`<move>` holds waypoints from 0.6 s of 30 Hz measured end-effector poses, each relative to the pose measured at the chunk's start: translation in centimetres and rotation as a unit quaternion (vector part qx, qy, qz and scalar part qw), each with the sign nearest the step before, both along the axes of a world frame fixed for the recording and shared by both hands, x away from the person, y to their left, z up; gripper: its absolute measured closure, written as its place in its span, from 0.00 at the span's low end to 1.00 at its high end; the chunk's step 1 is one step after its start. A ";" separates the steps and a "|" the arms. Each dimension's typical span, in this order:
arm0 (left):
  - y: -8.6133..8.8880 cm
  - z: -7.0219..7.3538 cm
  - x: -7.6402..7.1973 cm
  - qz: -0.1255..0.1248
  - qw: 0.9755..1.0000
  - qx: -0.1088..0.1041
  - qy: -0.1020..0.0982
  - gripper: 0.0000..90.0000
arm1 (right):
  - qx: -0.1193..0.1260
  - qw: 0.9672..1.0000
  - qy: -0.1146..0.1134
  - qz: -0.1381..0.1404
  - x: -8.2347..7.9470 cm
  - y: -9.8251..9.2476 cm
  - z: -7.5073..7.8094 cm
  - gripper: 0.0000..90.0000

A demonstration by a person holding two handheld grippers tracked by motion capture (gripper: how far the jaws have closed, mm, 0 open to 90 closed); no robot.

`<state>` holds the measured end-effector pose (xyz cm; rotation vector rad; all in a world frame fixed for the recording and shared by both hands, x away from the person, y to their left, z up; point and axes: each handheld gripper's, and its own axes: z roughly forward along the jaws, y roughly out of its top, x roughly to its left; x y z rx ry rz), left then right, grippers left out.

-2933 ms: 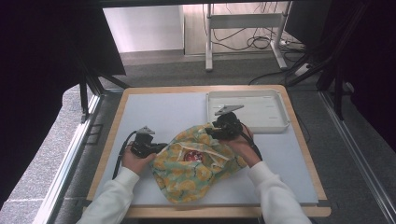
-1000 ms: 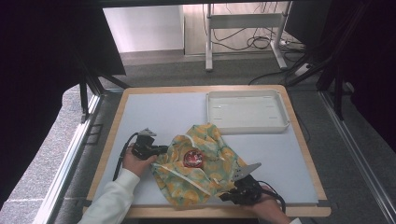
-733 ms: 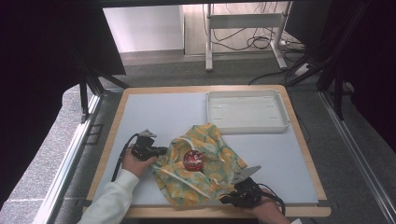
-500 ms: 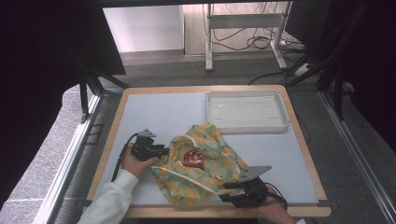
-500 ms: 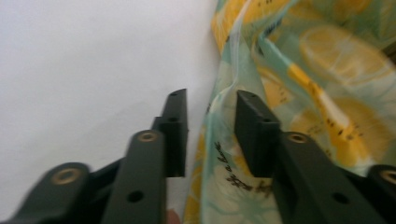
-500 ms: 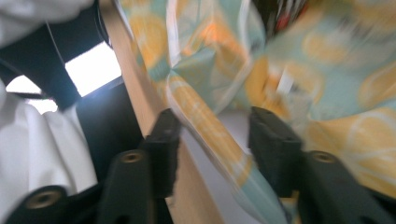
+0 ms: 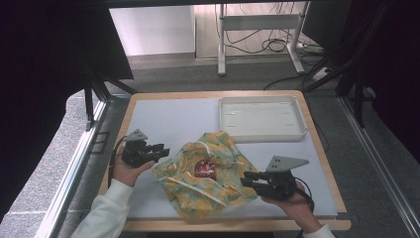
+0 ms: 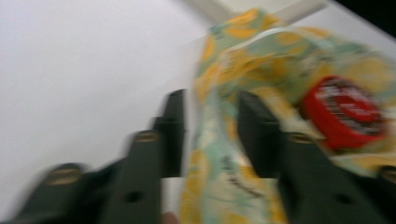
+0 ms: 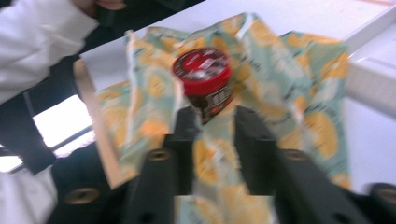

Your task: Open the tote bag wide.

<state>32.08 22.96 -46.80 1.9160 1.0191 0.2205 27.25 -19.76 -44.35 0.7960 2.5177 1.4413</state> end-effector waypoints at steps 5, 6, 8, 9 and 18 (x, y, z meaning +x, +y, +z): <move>-1.9 1.1 -1.6 -0.062 0.998 -0.007 0.004 1.00 | -0.028 1.000 0.012 0.003 2.9 2.6 0.4 0.98; -2.3 1.1 -1.8 -0.073 0.997 -0.002 0.007 1.00 | -0.036 0.999 0.013 0.003 3.5 3.3 0.4 0.98; -3.3 0.8 -2.3 -0.087 0.996 0.002 0.016 1.00 | -0.050 0.999 0.017 0.006 4.6 4.7 0.2 0.99; -3.6 0.6 -2.4 -0.093 0.995 0.006 0.020 1.00 | -0.060 0.998 0.017 0.007 5.1 5.4 0.1 0.99; -5.5 -1.3 -2.6 -0.124 0.990 0.026 0.055 1.00 | -0.084 0.996 0.031 0.011 8.2 9.9 -1.1 0.99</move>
